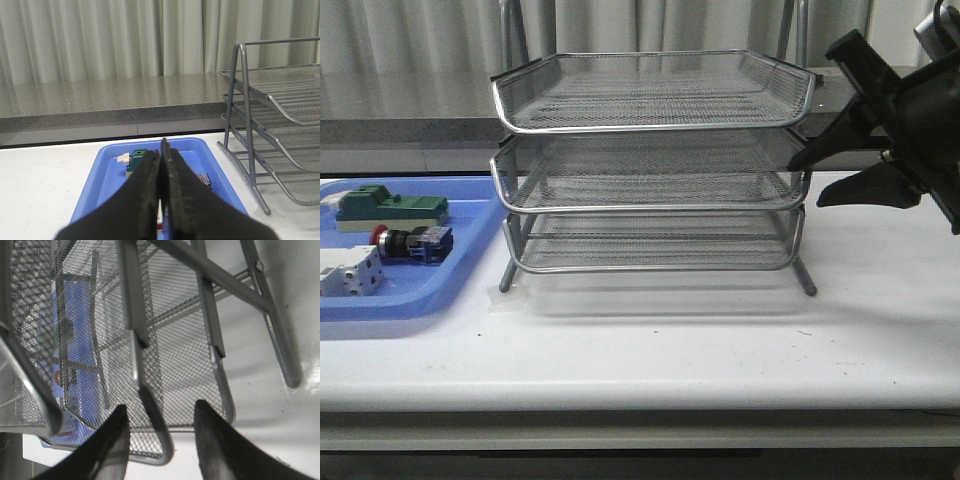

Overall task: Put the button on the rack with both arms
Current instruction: 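Reach the right gripper to the front edge of the middle wire tray, then pull the middle wire tray out toward the robot with the right gripper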

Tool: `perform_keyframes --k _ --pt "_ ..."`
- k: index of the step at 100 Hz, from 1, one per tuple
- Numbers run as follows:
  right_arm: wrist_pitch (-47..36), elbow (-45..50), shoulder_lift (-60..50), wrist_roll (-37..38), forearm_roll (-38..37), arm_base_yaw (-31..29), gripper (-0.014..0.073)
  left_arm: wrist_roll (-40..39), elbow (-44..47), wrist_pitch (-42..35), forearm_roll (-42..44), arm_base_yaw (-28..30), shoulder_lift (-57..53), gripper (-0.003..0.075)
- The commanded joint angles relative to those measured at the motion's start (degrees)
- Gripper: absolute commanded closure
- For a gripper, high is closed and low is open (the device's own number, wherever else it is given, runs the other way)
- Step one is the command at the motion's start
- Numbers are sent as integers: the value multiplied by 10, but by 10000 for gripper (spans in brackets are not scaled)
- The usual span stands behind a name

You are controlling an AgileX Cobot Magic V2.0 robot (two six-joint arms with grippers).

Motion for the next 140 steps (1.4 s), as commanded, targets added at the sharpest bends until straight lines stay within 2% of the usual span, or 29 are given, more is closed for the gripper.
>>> perform_keyframes --k 1,54,62,74,84,111,140 --pt "30 -30 -5 -12 21 0 267 -6 27 -47 0 1 -18 740" --pt "40 -62 43 -21 22 28 274 -6 27 -47 0 1 -18 740" --pt "40 -62 43 -21 22 28 337 -6 27 -47 0 1 -18 740" --pt "42 -62 43 -21 21 28 491 -6 27 -47 0 1 -18 740" --pt "45 -61 43 -21 17 28 547 -6 27 -47 0 1 -18 740" --pt "66 -52 40 -21 -33 28 550 -6 27 -47 0 1 -18 740" --pt "66 44 -7 -37 -38 28 550 -6 27 -47 0 1 -18 740"
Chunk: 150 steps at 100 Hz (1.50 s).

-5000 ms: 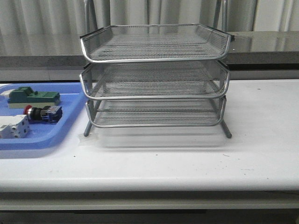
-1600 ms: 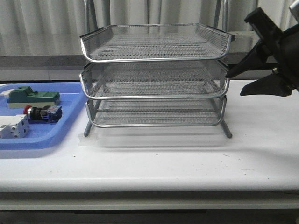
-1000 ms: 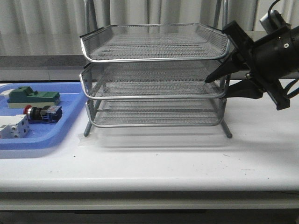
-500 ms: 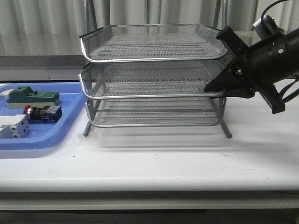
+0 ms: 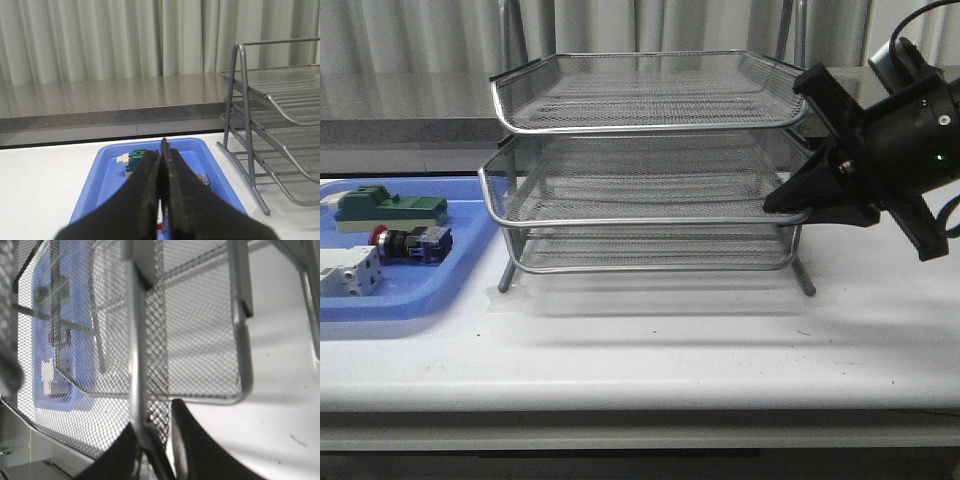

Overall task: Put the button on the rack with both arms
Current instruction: 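Pull the middle wire tray out toward the robot with the right gripper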

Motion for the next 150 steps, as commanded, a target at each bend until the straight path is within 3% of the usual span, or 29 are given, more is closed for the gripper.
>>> perform_keyframes --k 1,45,57,69,79,100,119,138,150 --pt "30 32 -40 -6 -17 -1 550 -6 27 -47 0 1 -18 740" --pt "2 154 -162 -16 -17 -1 537 -6 27 -47 0 1 -18 740" --pt "-1 154 -166 -16 -16 -1 414 -6 27 -47 0 1 -18 740" --pt "-1 154 -168 -16 -16 -1 190 -6 27 -47 0 1 -18 740" --pt "-1 153 -170 -25 -17 -1 52 -6 27 -47 0 1 -18 740" --pt "0 153 -204 -23 -55 -1 13 -6 27 -47 0 1 -18 740" --pt "4 148 -278 74 -188 -17 13 -6 27 -47 0 1 -18 740" --pt "69 100 -375 261 -473 -63 13 -6 27 -47 0 1 -18 740" --pt "118 53 -445 336 -605 -85 13 -6 27 -47 0 1 -18 740"
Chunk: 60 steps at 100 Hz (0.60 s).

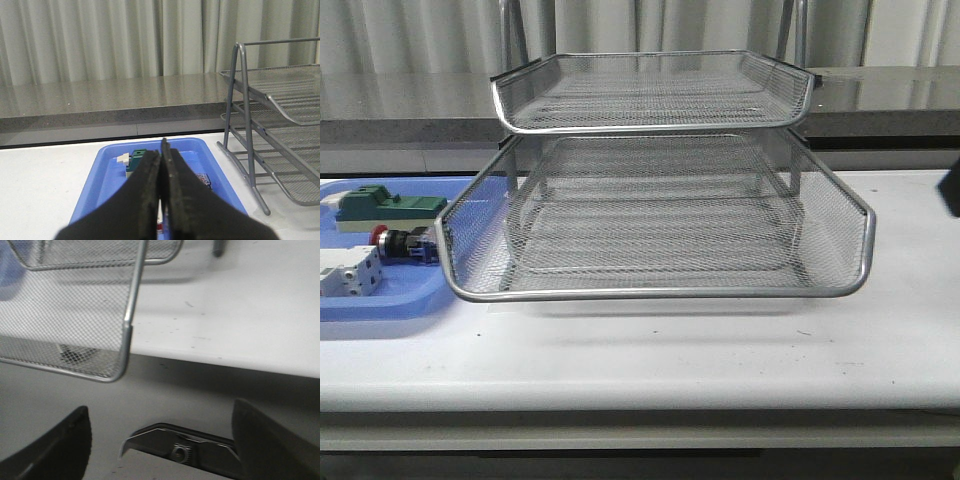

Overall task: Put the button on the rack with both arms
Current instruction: 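Pull the middle wire tray out toward the robot with the right gripper, then release the tray and withdraw the right gripper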

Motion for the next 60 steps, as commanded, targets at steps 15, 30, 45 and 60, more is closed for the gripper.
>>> perform_keyframes --k 15,30,45,60 --pt "42 -81 -143 101 -143 -16 13 -6 27 -47 0 1 -18 740" --pt "46 -89 -233 101 -160 -16 14 -6 27 -47 0 1 -18 740" --pt "76 -89 -302 101 -203 -16 15 -6 27 -47 0 1 -18 740" --pt "107 -88 -349 101 -240 -16 36 -6 27 -47 0 1 -18 740"
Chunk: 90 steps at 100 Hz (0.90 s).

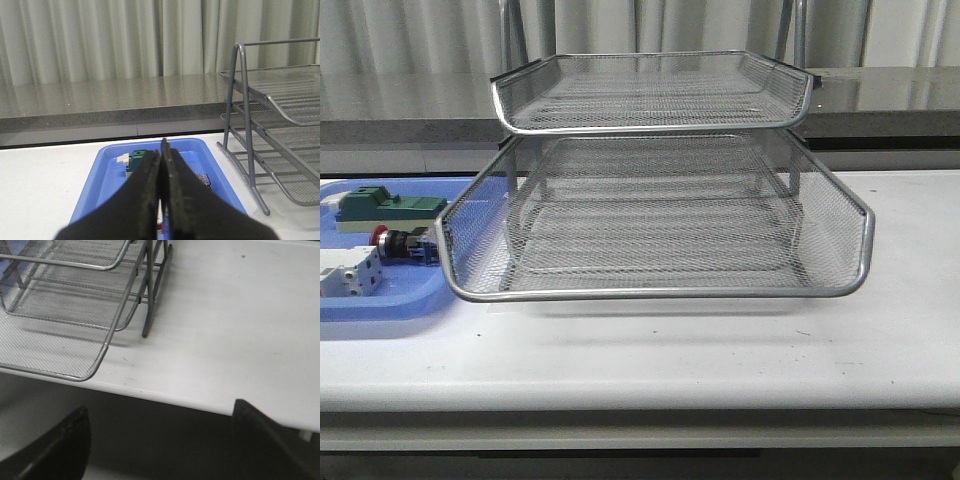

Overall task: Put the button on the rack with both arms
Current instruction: 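Release the tray and withdraw the right gripper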

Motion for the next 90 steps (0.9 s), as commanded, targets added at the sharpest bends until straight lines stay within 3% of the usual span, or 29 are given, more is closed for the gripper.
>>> perform_keyframes --k 1,10,34,90 --pt "-14 -18 -17 2 -19 -2 47 -6 27 -47 0 1 -18 740" --pt "-6 -18 -24 2 -22 -2 157 -6 27 -47 0 1 -18 740" --pt "6 -17 -24 2 -21 -1 670 -6 27 -47 0 1 -18 740" --pt "-7 -17 -24 2 -9 4 654 -6 27 -47 0 1 -18 740"
